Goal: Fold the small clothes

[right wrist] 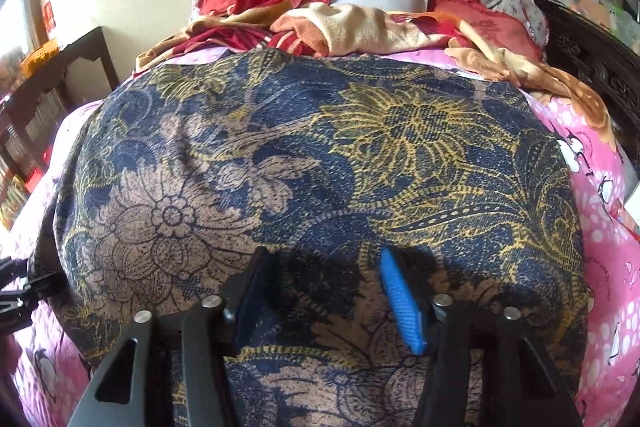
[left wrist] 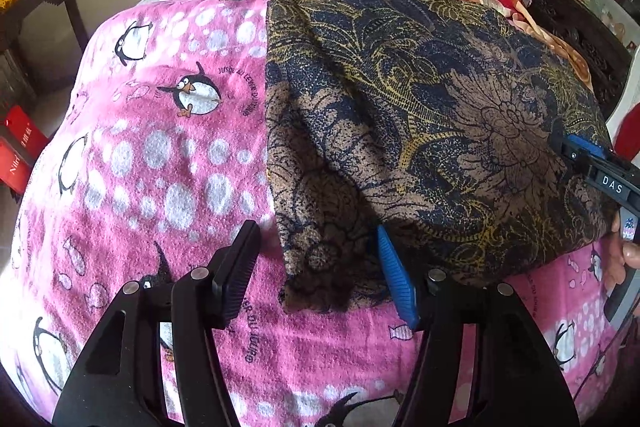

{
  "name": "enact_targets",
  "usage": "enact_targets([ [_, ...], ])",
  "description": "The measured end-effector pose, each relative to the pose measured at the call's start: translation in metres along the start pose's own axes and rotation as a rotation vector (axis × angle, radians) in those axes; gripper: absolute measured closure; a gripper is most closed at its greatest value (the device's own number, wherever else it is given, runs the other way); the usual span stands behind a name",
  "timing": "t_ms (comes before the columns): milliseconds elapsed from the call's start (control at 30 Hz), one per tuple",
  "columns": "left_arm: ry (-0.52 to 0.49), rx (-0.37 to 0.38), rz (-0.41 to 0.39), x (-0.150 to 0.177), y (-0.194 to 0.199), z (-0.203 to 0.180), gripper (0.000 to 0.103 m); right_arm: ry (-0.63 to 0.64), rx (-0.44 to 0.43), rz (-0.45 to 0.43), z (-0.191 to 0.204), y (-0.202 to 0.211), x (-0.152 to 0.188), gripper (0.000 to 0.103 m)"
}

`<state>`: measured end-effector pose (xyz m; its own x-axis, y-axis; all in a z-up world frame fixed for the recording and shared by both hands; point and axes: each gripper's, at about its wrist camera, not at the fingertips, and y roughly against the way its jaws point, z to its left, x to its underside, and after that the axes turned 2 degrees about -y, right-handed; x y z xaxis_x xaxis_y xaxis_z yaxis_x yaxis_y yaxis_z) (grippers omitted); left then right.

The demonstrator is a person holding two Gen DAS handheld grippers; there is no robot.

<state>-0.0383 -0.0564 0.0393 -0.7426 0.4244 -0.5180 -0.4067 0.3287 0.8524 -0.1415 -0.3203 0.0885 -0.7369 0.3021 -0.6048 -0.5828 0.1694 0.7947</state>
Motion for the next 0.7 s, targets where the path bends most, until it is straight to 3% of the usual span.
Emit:
enact_targets([
  [100, 0.019, -0.012, -0.06, -0.005, 0.014, 0.0, 0.043, -0.012, -0.051, 0.036, -0.004, -0.001, -0.002, 0.027],
  [300, 0.067, 0.043, -0.091, -0.019, 0.034, 0.003, 0.043, 0.0, -0.058, 0.065, 0.004, -0.007, -0.003, 0.014],
  [467, 0.06, 0.043, -0.091, -0.016, 0.056, 0.001, 0.043, 0.026, -0.032, 0.051, 0.011, -0.006, -0.002, 0.013],
  [700, 0.079, 0.039, -0.045, -0.018, 0.072, -0.004, 0.043, -0.037, -0.081, -0.044, 0.003, 0.001, 0.01, 0.008],
])
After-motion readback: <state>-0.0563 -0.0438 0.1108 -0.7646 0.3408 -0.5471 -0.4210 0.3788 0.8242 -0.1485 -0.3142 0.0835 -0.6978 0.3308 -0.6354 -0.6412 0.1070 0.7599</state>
